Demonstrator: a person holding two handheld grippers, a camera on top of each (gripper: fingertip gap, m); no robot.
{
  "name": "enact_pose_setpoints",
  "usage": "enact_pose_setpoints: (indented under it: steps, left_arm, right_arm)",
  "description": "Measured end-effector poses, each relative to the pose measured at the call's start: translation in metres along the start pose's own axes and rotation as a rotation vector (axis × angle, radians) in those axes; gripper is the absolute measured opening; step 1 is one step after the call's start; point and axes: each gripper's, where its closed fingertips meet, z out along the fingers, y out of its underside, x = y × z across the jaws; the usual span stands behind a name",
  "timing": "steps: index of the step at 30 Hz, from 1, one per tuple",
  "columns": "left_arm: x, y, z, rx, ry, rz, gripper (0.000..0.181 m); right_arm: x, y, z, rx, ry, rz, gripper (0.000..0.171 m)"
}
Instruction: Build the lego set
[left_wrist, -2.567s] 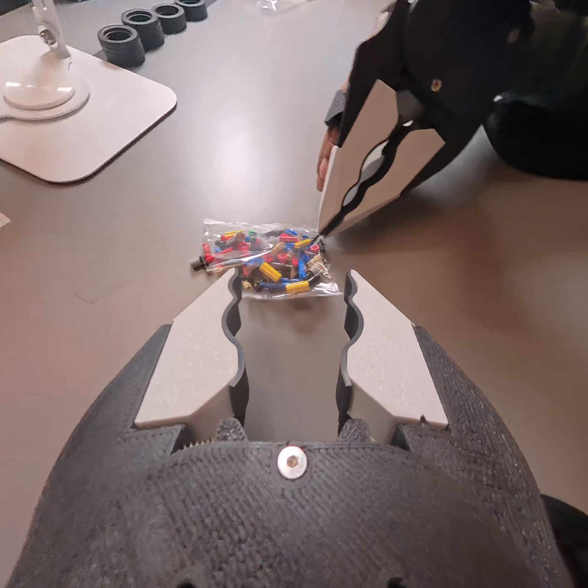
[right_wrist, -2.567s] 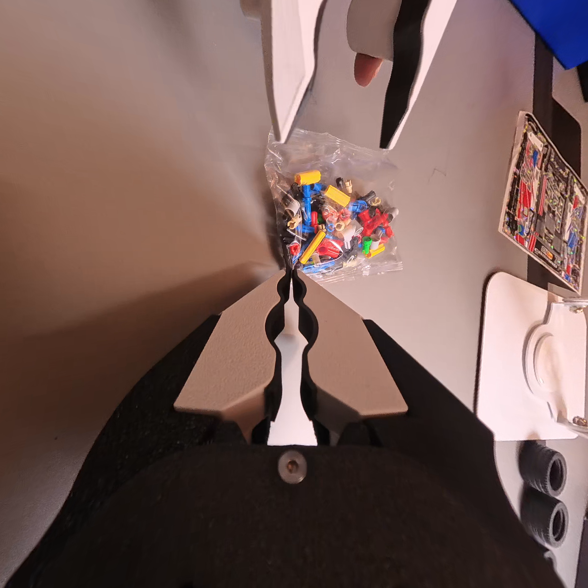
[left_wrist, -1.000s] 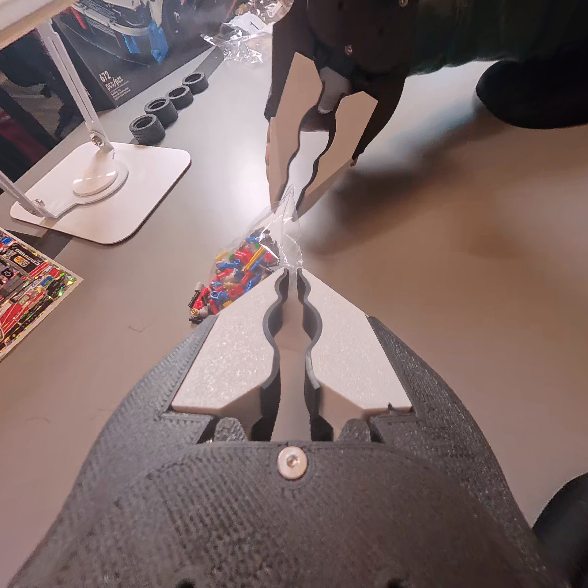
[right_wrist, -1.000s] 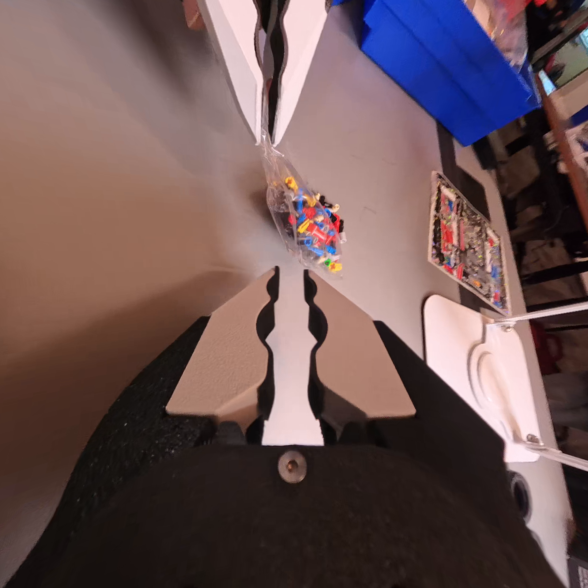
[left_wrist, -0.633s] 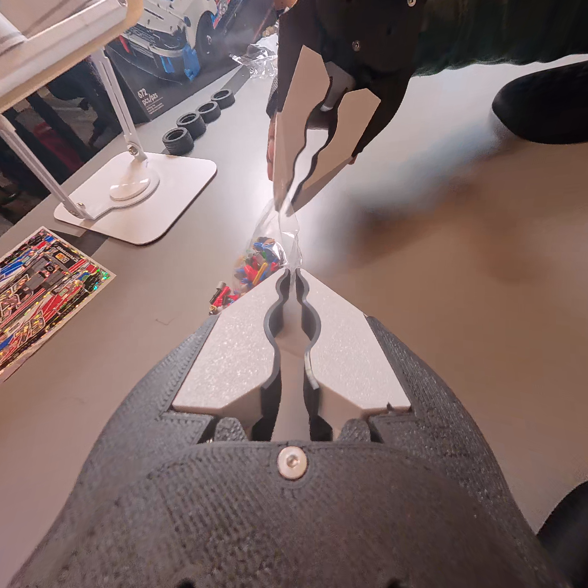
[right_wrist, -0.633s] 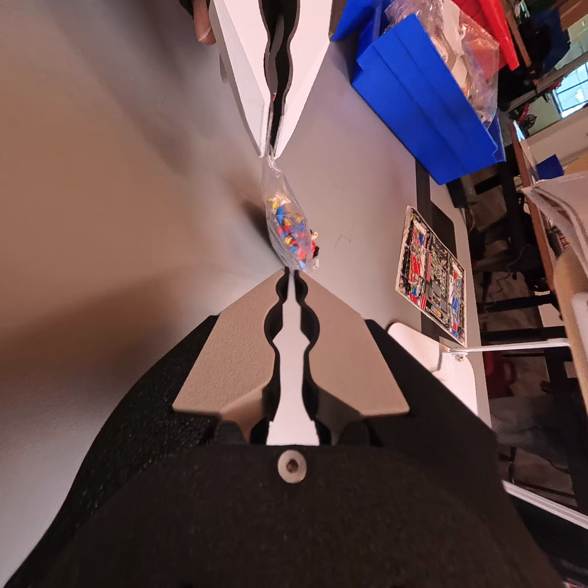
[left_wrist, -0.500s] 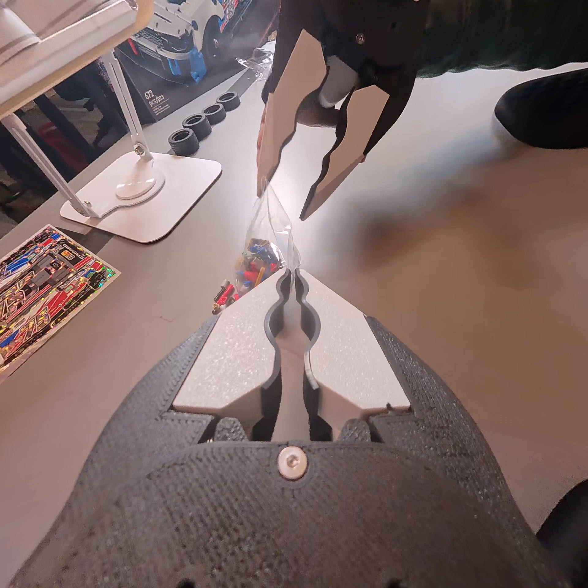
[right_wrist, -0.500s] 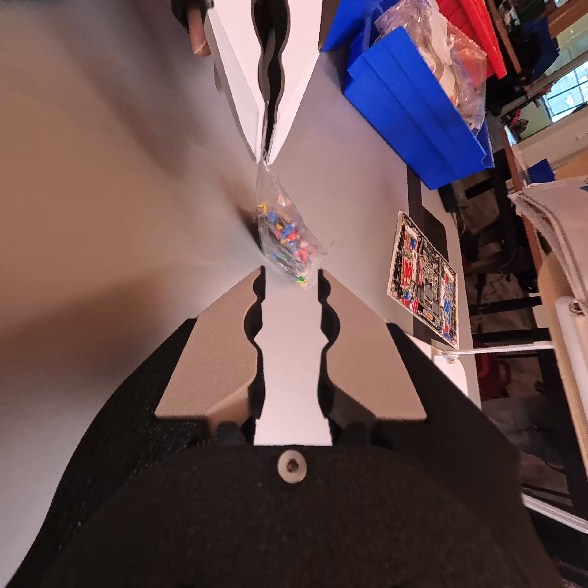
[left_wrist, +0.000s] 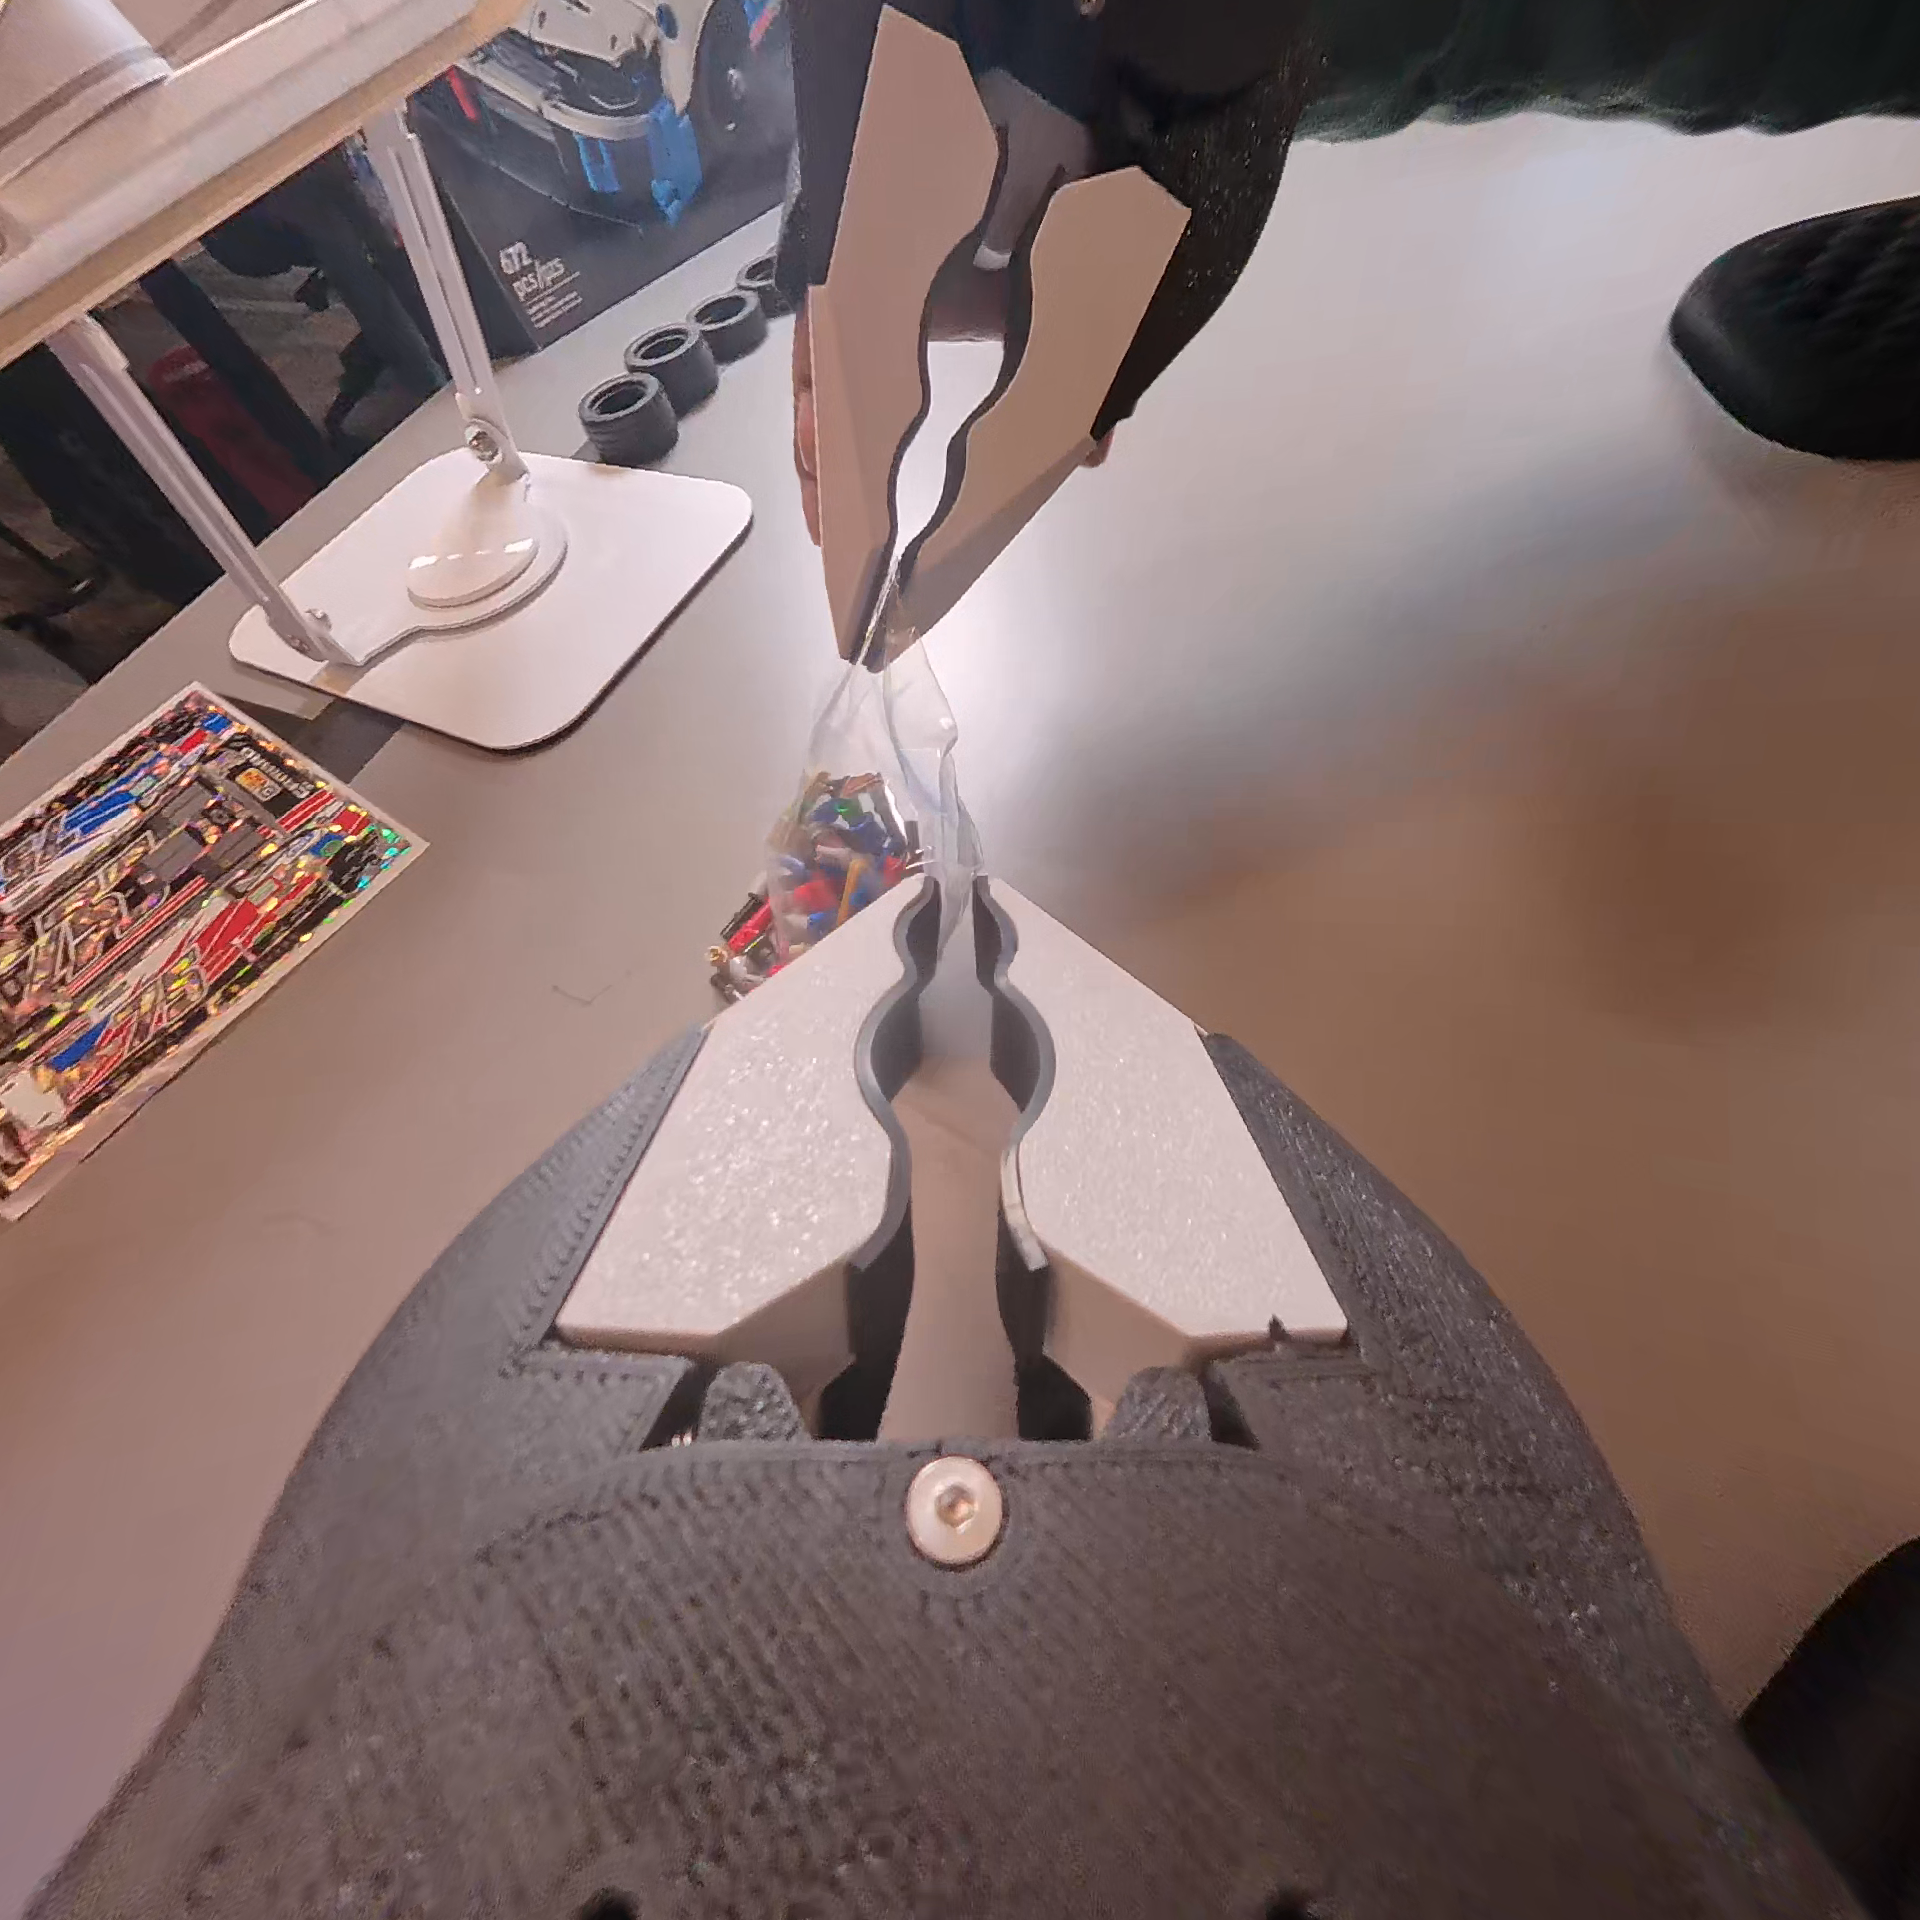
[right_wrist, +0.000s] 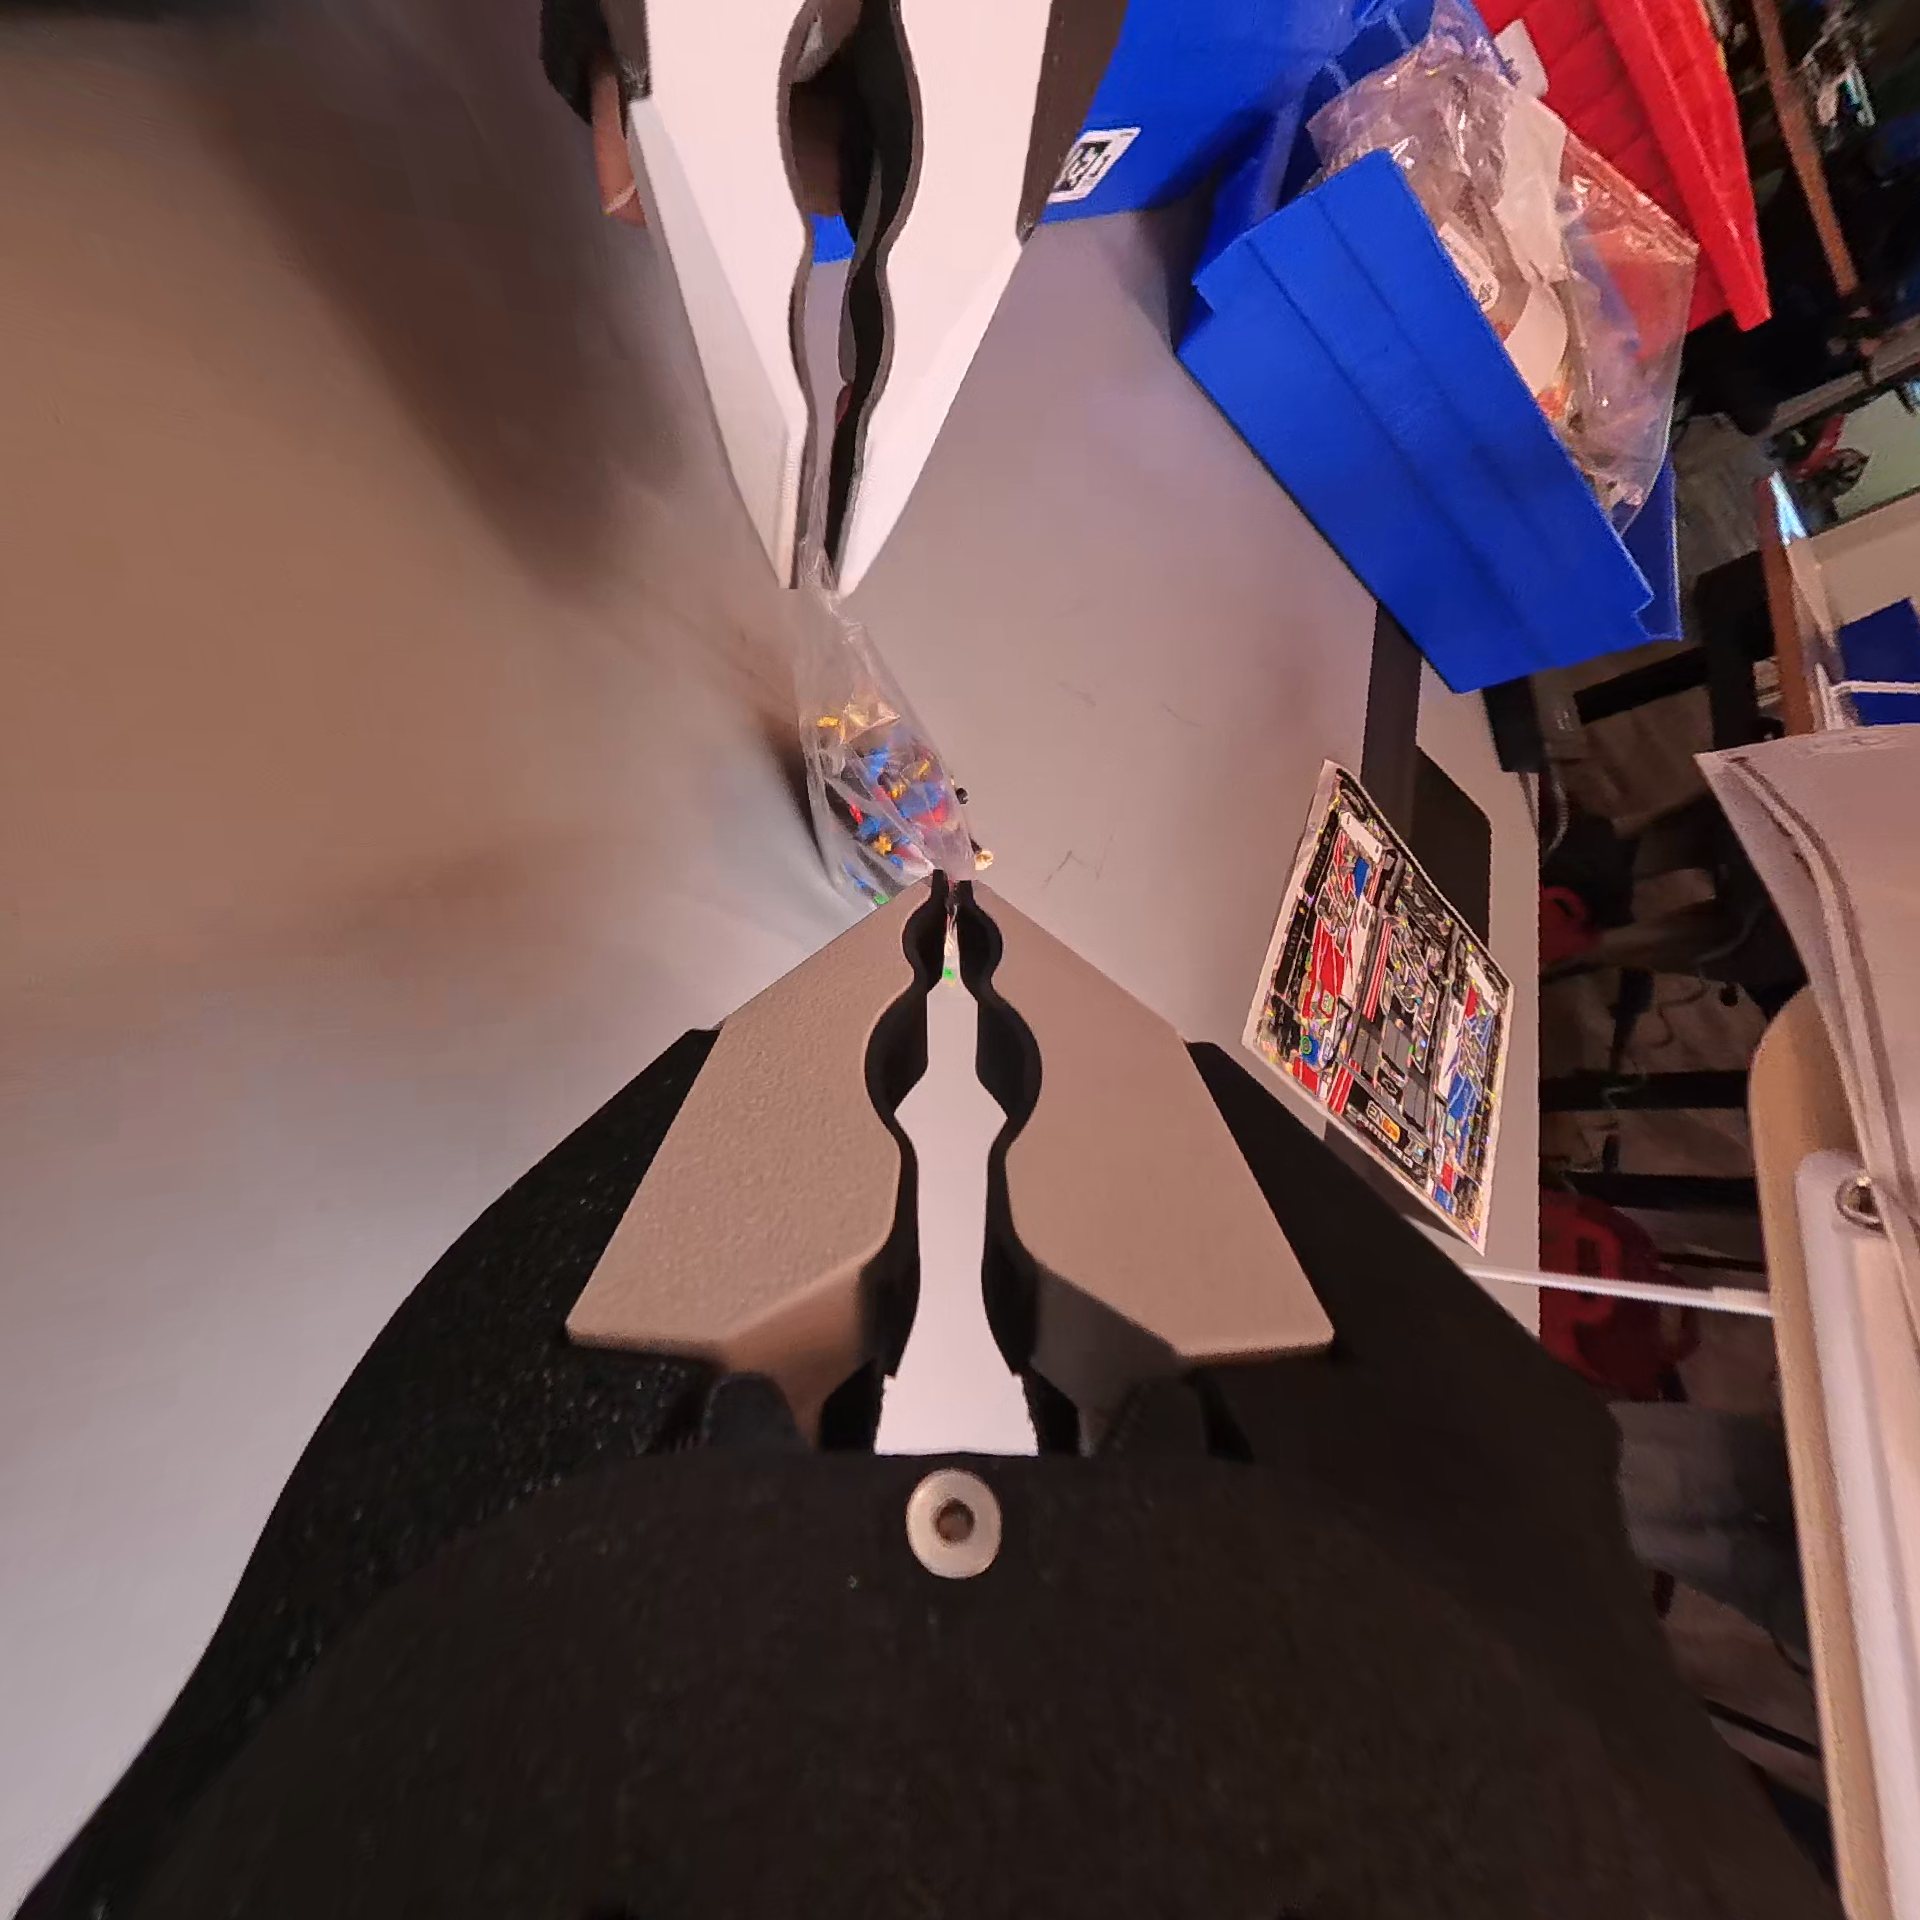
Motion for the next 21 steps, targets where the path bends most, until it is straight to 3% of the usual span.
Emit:
enact_pose_setpoints:
  steps: [1, 21]
  left_arm:
    - [-0.002, 0.001, 0.0, -0.006, -0.011, -0.004, 0.005]
    - [-0.028, 0.002, -0.017, -0.041, -0.165, -0.023, 0.004]
  right_arm:
    - [0.002, -0.001, 0.001, 0.0, -0.006, 0.002, 0.0]
    - [0.027, -0.007, 0.006, -0.05, -0.181, 0.136, 0.0]
